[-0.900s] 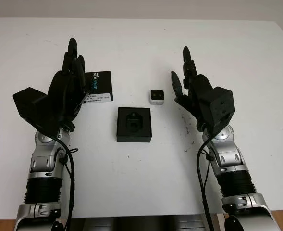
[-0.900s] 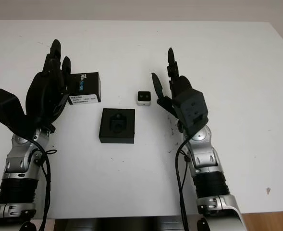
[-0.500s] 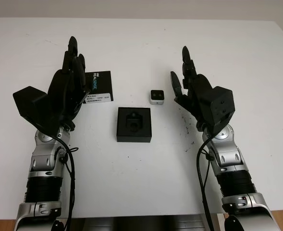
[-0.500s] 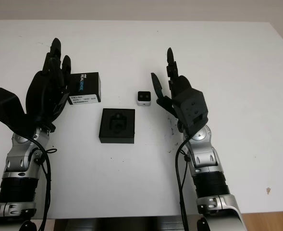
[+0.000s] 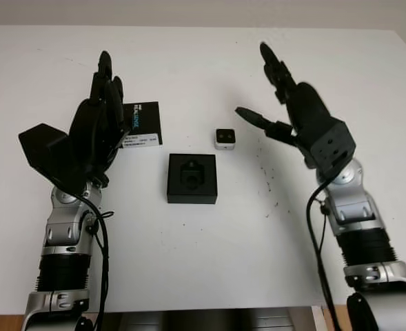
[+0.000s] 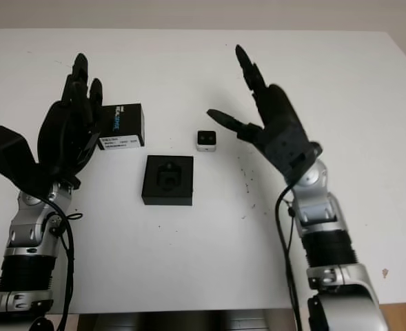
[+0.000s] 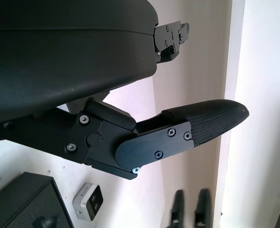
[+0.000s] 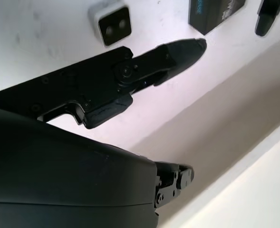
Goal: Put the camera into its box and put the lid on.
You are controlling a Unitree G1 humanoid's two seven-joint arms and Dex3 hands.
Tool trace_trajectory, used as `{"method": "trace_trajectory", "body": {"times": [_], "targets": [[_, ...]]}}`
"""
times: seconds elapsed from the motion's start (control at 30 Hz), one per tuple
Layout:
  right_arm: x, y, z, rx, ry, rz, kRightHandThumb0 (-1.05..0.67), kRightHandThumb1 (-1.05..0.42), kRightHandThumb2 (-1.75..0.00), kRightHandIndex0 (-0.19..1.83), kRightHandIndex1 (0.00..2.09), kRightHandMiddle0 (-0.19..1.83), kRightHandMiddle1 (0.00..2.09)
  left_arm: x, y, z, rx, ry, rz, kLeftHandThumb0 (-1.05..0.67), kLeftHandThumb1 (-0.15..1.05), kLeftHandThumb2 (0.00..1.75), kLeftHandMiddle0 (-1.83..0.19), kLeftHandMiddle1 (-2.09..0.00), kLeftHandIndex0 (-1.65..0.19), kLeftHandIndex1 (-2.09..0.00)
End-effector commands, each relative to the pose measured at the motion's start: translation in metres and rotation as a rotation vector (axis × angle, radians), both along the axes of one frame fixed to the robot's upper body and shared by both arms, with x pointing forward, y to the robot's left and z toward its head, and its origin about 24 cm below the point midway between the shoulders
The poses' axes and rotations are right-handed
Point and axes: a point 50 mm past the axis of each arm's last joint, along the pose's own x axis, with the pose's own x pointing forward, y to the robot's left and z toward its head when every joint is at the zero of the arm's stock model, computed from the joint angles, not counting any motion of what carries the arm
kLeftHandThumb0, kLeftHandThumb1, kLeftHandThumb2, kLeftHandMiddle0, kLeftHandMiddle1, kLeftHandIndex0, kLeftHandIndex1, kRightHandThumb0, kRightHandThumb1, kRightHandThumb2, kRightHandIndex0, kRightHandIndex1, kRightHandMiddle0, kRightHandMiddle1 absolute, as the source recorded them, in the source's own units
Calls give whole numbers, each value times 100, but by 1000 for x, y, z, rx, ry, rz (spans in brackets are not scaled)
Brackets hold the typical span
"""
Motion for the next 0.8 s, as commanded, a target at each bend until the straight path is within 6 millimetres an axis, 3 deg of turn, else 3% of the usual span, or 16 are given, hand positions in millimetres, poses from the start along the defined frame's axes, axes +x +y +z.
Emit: {"method": "trace_trajectory", "body": {"times": [0.0,0.2,0.47,0.5,0.53,0.6,0.67,0.77], "targets": [[3,-1,8,-92,8,-5,-74,-84,-3,25,19,21,20,-3,0,3,-5,-17,-5,-85,105,76,19,0,19,0],[9,4,7,-277,87,-32,-67,-80,-4,27,18,23,17,-2,-2,5,-3,-25,-5,-85,105,77,19,0,19,0],[17,16,-14,-409,104,-24,-70,-77,-5,39,23,32,14,-3,-1,3,-4,-19,-1,-85,105,75,19,0,19,0],[17,18,-15,-418,102,-24,-70,-76,-5,26,65,34,13,-3,0,3,-4,-19,0,-85,105,75,19,0,19,0],[18,18,-16,-431,102,-27,-69,-76,-5,0,129,36,11,-3,0,2,-4,-20,0,-85,105,75,19,0,19,0],[20,20,-17,-462,102,-31,-68,-77,-6,-14,170,37,9,-3,1,2,-7,-17,0,-85,105,75,19,0,19,0],[21,21,-18,-497,104,-33,-68,-78,-6,-18,186,37,8,-3,0,2,-7,-15,3,-85,105,75,19,0,19,0],[22,23,-20,-546,109,-36,-69,-81,-6,-19,157,36,7,-2,-1,1,2,-13,5,-84,105,75,19,0,19,0]]}}
